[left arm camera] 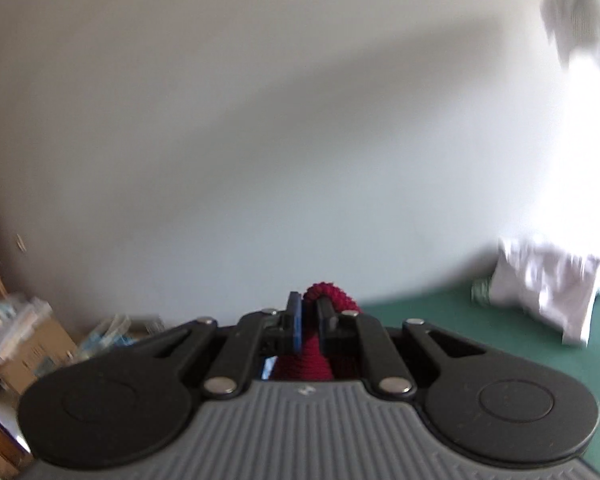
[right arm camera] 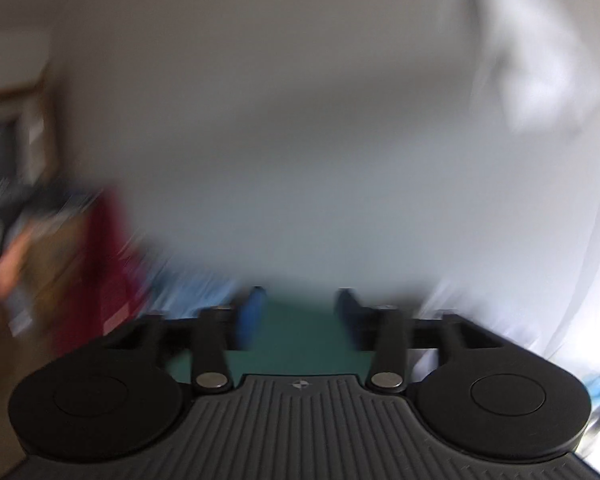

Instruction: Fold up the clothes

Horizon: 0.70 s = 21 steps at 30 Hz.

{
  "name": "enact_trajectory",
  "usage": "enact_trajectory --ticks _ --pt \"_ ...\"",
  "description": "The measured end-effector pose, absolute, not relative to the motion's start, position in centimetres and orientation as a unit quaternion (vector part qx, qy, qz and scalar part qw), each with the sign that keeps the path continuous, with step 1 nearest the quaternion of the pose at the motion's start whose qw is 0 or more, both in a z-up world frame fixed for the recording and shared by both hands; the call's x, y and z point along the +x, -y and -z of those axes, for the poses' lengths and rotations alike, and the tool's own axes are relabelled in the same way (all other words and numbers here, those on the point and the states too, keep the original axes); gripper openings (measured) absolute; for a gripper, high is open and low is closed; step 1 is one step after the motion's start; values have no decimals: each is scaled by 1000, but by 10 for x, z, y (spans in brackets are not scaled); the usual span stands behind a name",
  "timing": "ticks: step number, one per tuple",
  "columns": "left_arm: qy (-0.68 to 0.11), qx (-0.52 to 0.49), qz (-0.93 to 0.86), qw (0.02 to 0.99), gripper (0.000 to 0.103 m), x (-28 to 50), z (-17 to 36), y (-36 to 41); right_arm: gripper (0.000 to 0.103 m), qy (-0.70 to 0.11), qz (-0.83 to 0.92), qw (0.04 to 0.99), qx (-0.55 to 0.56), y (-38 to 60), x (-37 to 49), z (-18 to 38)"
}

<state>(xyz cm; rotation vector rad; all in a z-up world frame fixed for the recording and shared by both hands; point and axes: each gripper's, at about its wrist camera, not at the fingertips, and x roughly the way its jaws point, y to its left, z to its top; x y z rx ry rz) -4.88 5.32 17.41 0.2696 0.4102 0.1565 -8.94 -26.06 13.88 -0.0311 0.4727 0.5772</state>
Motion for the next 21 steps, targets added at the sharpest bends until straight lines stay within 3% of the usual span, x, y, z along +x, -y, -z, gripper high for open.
enact_trajectory --ticks 3,8,13,15,16,17,21 --pt "-220 137 -76 963 9 -29 -146 -72 65 -326 -335 881 -71 209 -85 -43" --pt "-226 138 -74 961 10 -12 -130 -98 67 -369 -269 870 -186 142 -83 73" --pt "-243 143 -83 956 10 -3 -124 -117 66 -412 -237 872 -117 138 -64 112" --pt "-249 140 -85 954 10 -3 -121 -122 41 -418 -227 876 -81 147 -57 110" --pt "-251 140 -86 954 10 -3 -119 -123 15 -423 -221 876 -63 153 -53 109" --pt "-251 141 -88 954 11 -4 -117 -123 8 -428 -210 878 -38 162 -49 106" --pt "-278 140 -89 946 12 -13 -102 -121 8 -402 -165 899 45 199 -68 83"
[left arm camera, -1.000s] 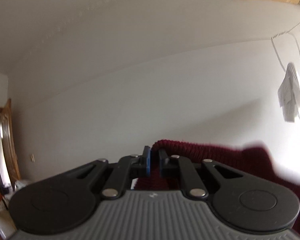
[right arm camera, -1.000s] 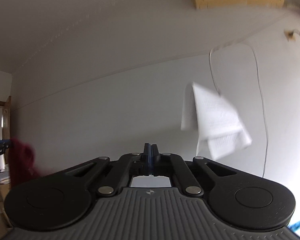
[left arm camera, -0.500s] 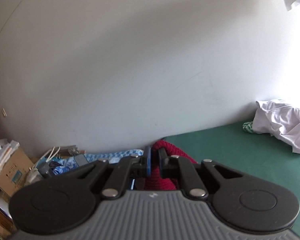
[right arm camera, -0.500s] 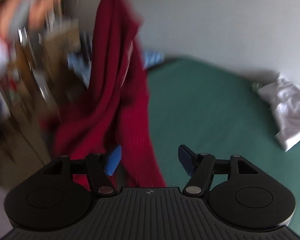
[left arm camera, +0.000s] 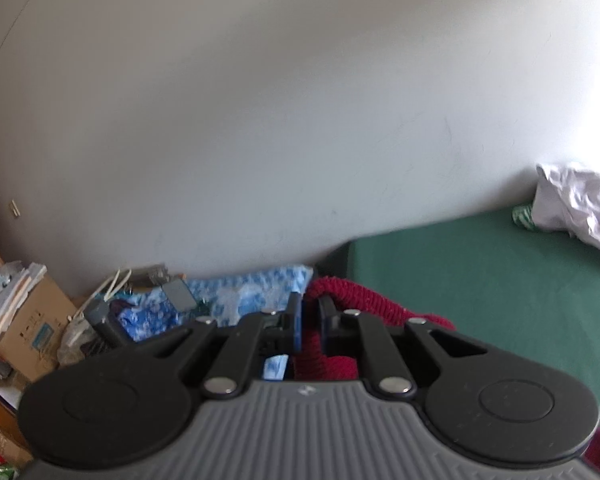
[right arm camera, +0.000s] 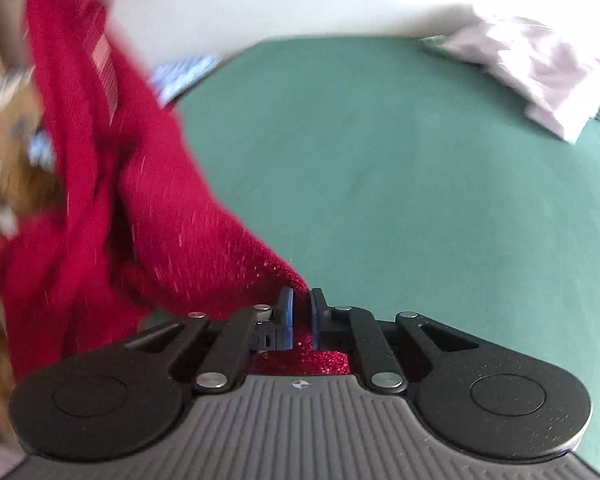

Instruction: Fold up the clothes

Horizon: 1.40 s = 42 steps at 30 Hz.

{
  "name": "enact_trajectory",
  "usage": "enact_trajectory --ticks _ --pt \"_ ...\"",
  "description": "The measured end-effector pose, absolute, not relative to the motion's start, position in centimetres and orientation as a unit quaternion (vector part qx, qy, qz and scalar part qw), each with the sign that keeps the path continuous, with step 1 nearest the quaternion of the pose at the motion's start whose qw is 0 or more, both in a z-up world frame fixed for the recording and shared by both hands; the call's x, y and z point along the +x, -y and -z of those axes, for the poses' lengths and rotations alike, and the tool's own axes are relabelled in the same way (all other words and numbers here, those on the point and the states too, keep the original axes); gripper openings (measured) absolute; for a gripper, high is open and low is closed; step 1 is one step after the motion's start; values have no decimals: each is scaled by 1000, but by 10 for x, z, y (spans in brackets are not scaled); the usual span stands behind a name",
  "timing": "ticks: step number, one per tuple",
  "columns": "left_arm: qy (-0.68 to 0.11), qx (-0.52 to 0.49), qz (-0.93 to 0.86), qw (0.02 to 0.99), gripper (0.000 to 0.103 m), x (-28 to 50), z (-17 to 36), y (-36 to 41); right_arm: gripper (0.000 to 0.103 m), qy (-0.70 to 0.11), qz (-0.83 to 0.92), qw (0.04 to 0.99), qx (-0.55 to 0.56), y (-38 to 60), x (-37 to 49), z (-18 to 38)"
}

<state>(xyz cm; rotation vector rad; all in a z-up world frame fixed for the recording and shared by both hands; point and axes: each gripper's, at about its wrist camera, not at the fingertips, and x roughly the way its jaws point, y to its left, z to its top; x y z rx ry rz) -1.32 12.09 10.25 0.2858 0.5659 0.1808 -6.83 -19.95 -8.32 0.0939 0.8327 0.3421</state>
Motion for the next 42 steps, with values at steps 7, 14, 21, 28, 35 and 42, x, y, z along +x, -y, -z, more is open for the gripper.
enact_trajectory --ticks 7,14,21,28,35,42 --pt "-315 104 -80 940 11 -57 -88 -108 7 -284 -98 948 108 280 -98 -3" --pt "-176 76 -131 973 6 -144 -168 -91 6 -144 -79 980 113 342 -150 -87" --pt "-138 61 -128 980 8 -190 -211 -91 1 -27 -89 992 86 368 -189 -146" --pt "-344 209 0 916 32 -168 -40 -46 47 -258 -219 939 -54 287 -154 -10" --pt "-382 399 76 830 40 -168 88 -28 55 -301 -235 870 -313 204 -178 115" --pt "-338 498 157 783 65 -163 112 -27 57 -289 -219 872 -330 201 -165 122"
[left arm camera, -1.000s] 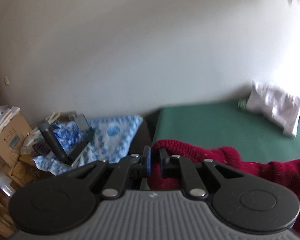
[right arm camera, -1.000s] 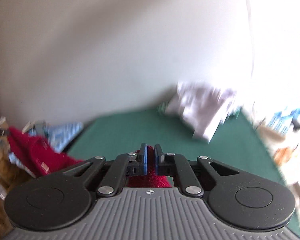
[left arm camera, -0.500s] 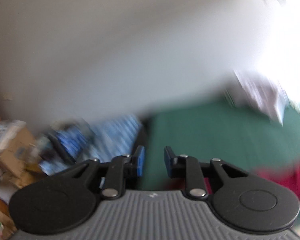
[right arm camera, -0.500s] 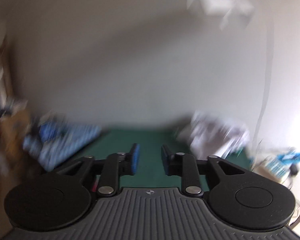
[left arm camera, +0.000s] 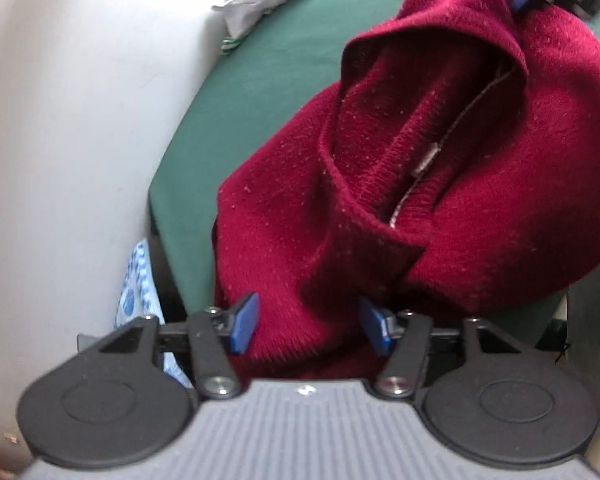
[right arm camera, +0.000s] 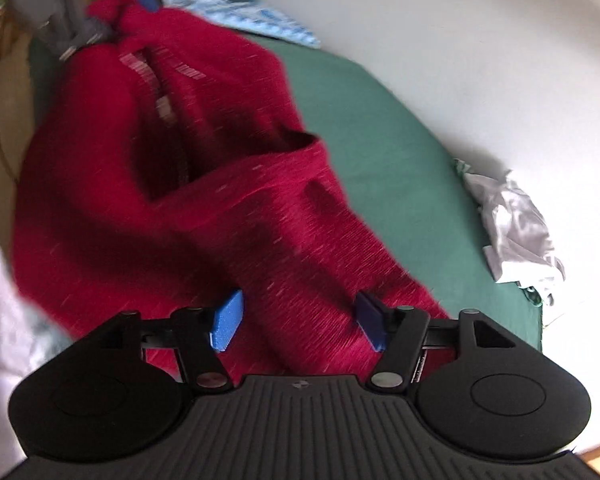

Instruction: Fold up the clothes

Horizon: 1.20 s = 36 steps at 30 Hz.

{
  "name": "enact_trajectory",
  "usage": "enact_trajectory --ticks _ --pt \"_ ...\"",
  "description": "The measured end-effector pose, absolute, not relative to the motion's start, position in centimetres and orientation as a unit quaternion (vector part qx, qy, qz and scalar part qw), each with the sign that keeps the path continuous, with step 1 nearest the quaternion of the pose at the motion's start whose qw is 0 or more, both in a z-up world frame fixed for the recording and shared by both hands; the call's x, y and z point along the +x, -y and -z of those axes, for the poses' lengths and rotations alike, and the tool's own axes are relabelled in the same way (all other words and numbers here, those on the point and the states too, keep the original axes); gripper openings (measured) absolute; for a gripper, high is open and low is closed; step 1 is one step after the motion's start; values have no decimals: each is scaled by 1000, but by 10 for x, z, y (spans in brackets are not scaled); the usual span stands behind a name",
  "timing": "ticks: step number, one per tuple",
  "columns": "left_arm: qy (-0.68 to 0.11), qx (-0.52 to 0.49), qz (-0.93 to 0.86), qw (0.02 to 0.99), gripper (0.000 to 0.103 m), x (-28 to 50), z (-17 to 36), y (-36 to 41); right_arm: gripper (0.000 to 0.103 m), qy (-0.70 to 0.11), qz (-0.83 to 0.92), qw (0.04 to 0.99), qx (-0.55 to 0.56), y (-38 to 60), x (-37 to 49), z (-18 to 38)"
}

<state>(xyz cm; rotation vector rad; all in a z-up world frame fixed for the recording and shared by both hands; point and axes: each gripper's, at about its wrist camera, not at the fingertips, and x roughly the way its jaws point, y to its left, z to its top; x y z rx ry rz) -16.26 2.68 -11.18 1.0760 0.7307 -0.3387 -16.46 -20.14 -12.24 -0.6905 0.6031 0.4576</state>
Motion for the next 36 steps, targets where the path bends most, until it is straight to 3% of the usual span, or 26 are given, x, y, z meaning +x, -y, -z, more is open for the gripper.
enact_trajectory --ticks 1,2,4,7,11,18,21,22,25,30,34,36 --pt "-337 498 158 783 67 -157 113 -30 47 -296 -214 878 -309 203 -159 120" --pt "-336 497 159 784 67 -151 114 -32 25 -306 -206 886 -280 207 -150 117" --pt "-331 500 166 783 67 -150 114 -32 9 -323 -189 903 -209 219 -138 109" --pt "-313 504 184 783 67 -163 102 -35 8 -318 -167 926 -114 238 -129 92" --pt "-312 495 223 780 75 -186 80 -41 8 -304 -152 941 -8 259 -120 69" --pt "-313 531 243 749 73 -200 96 -36 8 -299 -141 942 60 269 -95 60" --pt "-319 537 227 747 61 -181 103 -37 9 -298 -146 941 67 271 -96 59" --pt "-322 537 221 747 52 -174 105 -38 9 -297 -147 941 67 272 -98 57" --pt "-325 534 206 753 13 -160 104 -40 9 -295 -149 942 65 273 -100 53" --pt "-297 479 112 818 13 -143 91 -44 9 -285 -138 946 73 279 -106 46" --pt "-256 260 40 930 13 -141 15 -61 8 -259 -131 953 87 290 -117 27" --pt "-212 212 23 954 12 -153 -21 -65 8 -230 -141 958 99 298 -125 8"
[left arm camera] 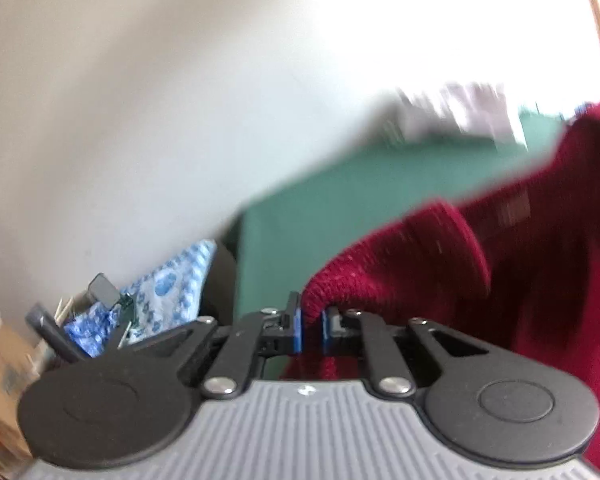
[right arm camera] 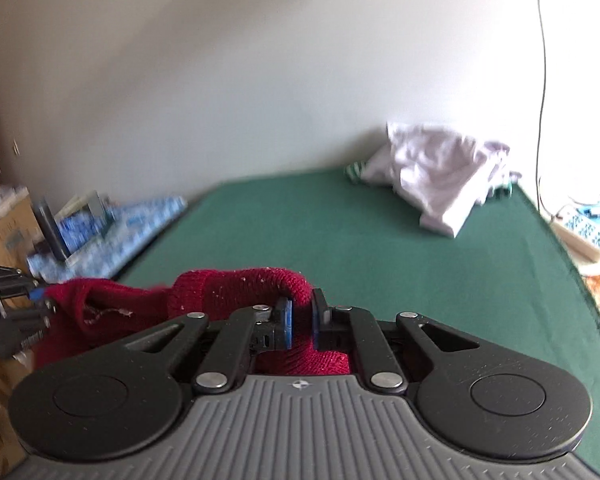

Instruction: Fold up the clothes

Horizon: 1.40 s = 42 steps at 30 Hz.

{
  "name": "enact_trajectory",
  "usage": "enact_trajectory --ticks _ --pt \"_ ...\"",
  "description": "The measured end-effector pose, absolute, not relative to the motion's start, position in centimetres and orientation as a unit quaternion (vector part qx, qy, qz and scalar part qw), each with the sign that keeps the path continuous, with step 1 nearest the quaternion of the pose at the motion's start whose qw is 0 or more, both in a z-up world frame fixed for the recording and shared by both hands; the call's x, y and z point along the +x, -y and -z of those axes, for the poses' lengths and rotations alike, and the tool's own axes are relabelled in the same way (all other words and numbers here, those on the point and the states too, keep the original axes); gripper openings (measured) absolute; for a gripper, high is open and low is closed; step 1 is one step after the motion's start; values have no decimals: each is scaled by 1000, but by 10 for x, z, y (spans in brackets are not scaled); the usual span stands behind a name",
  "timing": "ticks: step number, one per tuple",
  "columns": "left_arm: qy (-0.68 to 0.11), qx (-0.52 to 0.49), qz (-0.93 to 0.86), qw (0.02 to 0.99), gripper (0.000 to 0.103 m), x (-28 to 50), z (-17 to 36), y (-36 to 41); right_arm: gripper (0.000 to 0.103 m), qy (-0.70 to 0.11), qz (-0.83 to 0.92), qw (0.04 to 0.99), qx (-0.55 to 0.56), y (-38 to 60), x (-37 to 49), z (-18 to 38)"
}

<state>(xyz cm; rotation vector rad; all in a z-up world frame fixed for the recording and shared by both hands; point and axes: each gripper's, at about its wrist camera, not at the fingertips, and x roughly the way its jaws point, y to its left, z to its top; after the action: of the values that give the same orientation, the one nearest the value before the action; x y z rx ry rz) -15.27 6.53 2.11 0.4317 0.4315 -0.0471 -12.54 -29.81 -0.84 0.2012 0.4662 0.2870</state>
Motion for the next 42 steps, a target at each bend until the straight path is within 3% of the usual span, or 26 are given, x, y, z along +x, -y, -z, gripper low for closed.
enact_trajectory --ticks 7,14,19,23,25,27,31,32,36,42 --pt "-56 131 -22 990 13 -210 -140 -79 8 -97 -184 970 128 323 -156 -71" --pt "60 100 -72 991 13 -270 -214 -73 8 22 -238 961 140 336 -194 -132" --pt "83 119 -97 985 13 -277 -239 -61 7 77 -239 960 126 337 -206 -165" --pt "67 122 -93 986 14 -249 -244 -56 0 116 -203 965 116 337 -193 -185" --pt "35 133 -89 986 14 -212 -228 -53 0 101 -193 970 109 333 -171 -190" --pt "0 147 -87 985 14 -172 -209 -51 10 50 -189 975 104 324 -144 -186" --pt "-98 156 -61 981 14 -95 -152 -63 61 -115 -252 960 29 281 -92 -125" --pt "-115 157 -57 979 14 -81 -141 -68 67 -164 -273 948 1 267 -83 -102" --pt "-144 162 -48 975 14 -48 -118 -92 69 -308 -308 898 -64 215 -70 -7" --pt "-137 160 -27 977 14 1 -132 -106 64 -387 -243 868 -196 156 -59 94"
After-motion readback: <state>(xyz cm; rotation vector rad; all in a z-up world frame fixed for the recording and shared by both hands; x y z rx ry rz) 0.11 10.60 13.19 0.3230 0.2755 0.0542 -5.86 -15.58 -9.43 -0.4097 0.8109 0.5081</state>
